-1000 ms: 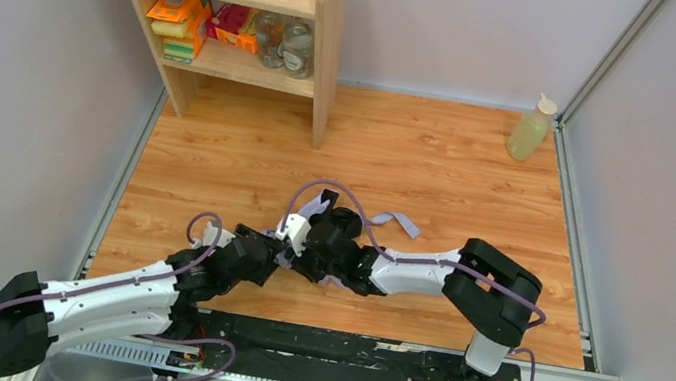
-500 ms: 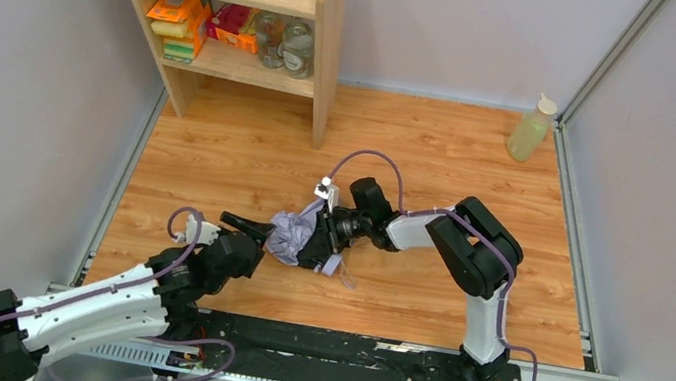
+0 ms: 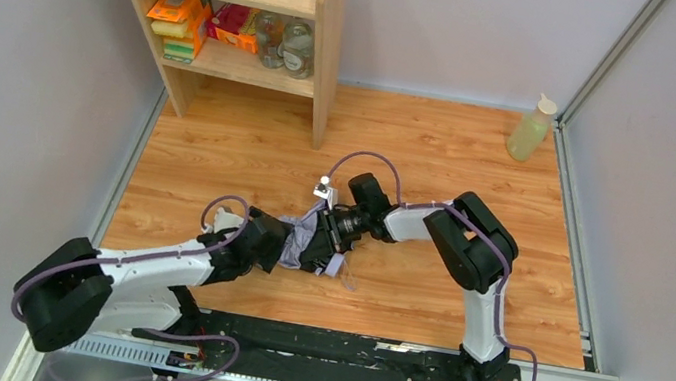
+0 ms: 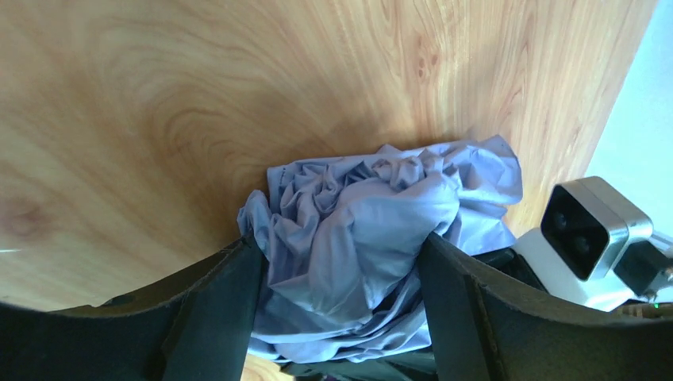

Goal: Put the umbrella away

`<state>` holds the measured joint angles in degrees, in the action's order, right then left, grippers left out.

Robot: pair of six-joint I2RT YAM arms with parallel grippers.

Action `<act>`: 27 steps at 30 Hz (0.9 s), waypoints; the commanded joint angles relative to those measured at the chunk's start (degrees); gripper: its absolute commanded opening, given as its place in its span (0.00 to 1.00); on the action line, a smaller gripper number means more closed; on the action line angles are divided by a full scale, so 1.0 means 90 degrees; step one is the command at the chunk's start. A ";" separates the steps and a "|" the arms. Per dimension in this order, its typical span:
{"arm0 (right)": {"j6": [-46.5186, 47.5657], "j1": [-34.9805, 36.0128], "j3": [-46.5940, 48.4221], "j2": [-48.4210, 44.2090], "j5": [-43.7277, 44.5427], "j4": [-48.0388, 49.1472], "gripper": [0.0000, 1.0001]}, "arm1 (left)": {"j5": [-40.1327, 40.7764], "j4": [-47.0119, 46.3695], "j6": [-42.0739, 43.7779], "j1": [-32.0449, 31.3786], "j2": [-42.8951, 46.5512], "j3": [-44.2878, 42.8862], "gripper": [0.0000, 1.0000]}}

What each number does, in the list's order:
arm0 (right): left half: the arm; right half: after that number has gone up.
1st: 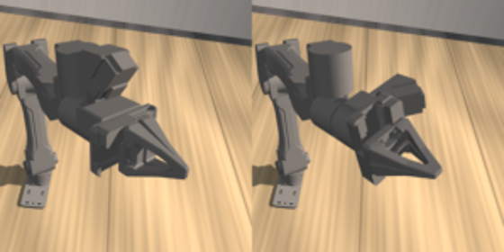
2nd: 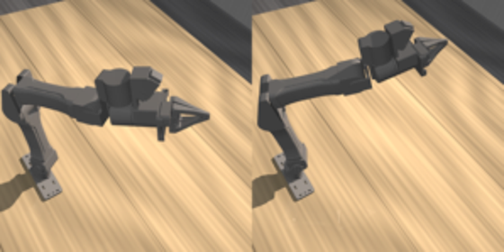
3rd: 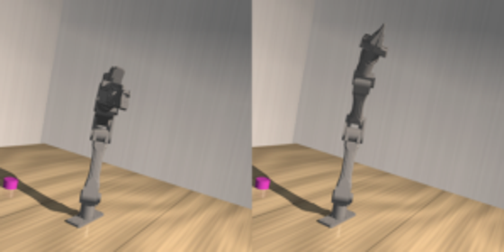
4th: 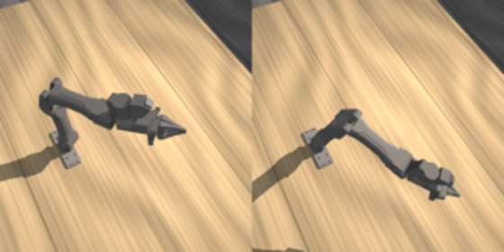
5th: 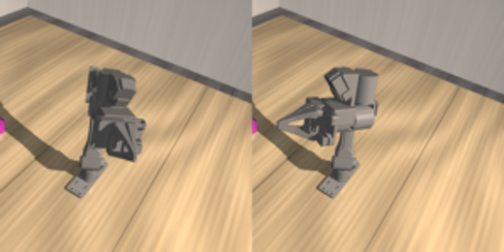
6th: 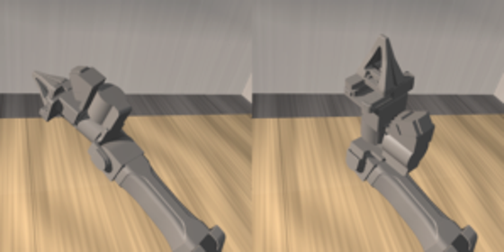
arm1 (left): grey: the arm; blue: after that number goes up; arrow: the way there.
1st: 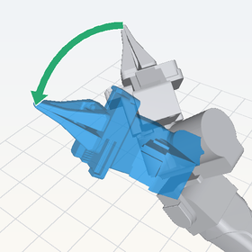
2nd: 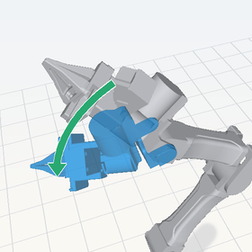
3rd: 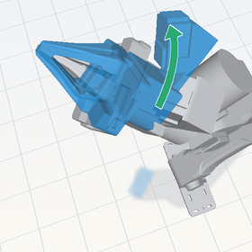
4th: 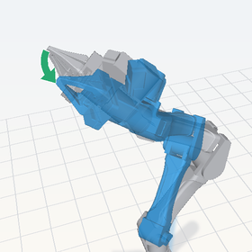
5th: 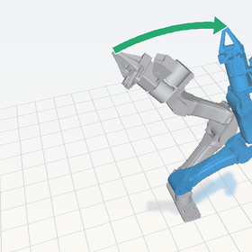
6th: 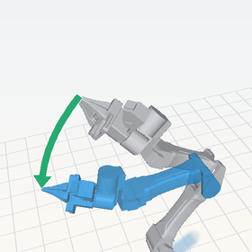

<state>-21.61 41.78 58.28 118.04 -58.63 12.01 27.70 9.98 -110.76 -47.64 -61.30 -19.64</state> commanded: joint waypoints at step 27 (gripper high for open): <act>0.3336 0.2416 0.0000 -0.3301 0.7075 -0.2547 1.00 | -0.1945 0.0542 0.0276 0.0313 -0.1246 0.0239 0.00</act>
<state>-0.84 57.01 62.28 90.37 -15.31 -17.76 15.03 0.05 -110.30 -44.12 -70.61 -20.29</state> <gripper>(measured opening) 0.998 0.267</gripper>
